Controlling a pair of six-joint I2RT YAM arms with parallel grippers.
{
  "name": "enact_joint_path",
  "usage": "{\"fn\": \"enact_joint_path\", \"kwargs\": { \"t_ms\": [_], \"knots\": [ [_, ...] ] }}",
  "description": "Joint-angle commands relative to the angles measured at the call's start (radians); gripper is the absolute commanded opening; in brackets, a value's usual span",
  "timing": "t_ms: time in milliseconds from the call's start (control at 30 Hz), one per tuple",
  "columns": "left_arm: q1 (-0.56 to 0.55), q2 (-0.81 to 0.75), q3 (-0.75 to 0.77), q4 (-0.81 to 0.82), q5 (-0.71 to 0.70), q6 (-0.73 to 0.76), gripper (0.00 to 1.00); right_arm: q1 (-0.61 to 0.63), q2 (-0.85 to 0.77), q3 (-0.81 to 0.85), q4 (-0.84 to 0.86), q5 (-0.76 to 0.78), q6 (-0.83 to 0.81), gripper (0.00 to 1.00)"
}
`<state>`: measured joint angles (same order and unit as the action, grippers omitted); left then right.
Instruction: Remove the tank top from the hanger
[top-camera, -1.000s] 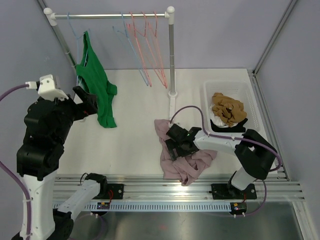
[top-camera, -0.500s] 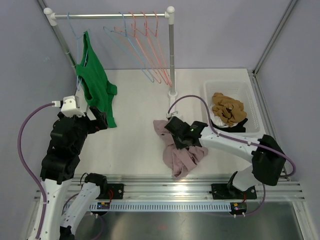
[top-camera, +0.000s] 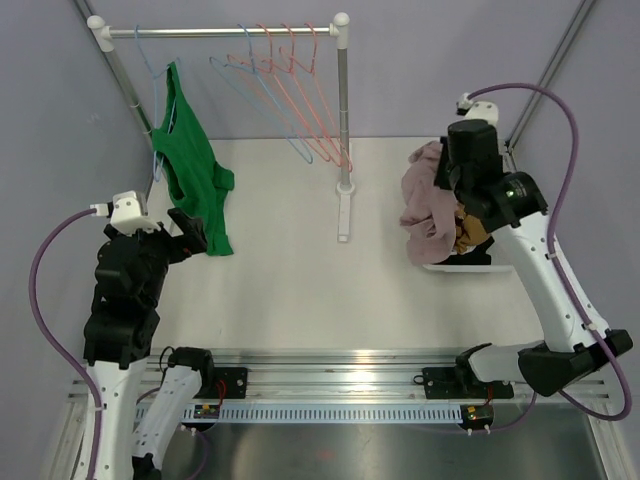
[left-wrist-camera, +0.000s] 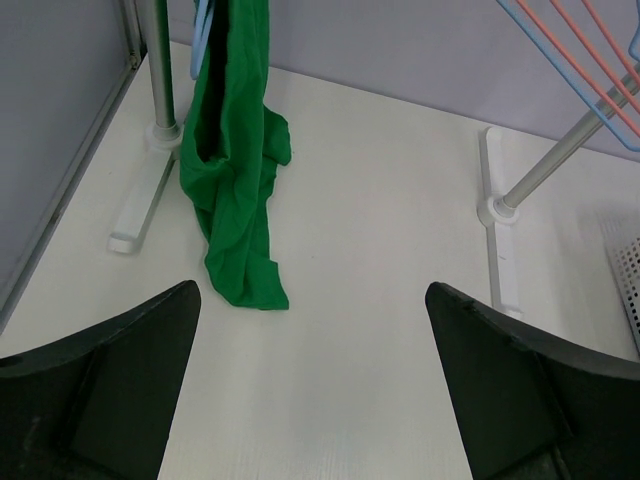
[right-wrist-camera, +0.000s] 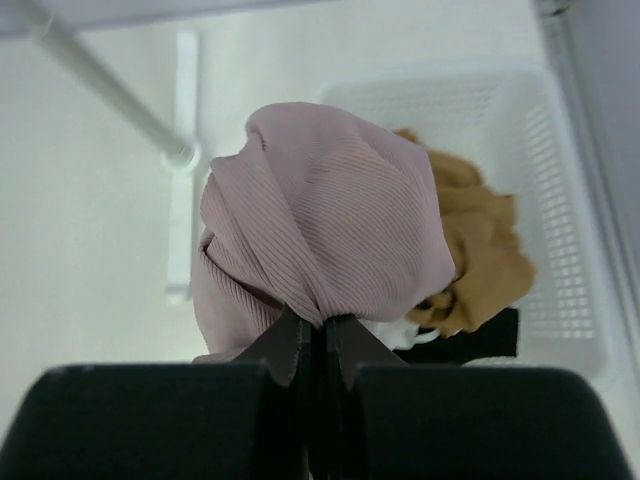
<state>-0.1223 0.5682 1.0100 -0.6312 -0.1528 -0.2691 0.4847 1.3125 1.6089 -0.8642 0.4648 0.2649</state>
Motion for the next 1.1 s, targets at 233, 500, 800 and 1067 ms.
{"fn": "enact_joint_path", "kwargs": {
  "t_ms": [233,500,800,1067],
  "knots": [
    [0.145,0.002,-0.027,0.093,0.178,-0.007,0.99,-0.302,0.141,0.307,0.157,-0.043,-0.107,0.0],
    [0.234,0.004,-0.036,0.11,0.274,-0.025,0.99,-0.371,0.252,0.237,0.207,-0.081,-0.089,0.0],
    [0.245,-0.002,-0.033,0.111,0.271,-0.024,0.99,-0.431,0.34,-0.297,0.426,-0.219,0.126,0.0],
    [0.245,0.009,0.037,0.074,0.28,-0.018,0.99,-0.474,0.478,-0.236,0.413,-0.245,0.117,0.36]
  ]
}}
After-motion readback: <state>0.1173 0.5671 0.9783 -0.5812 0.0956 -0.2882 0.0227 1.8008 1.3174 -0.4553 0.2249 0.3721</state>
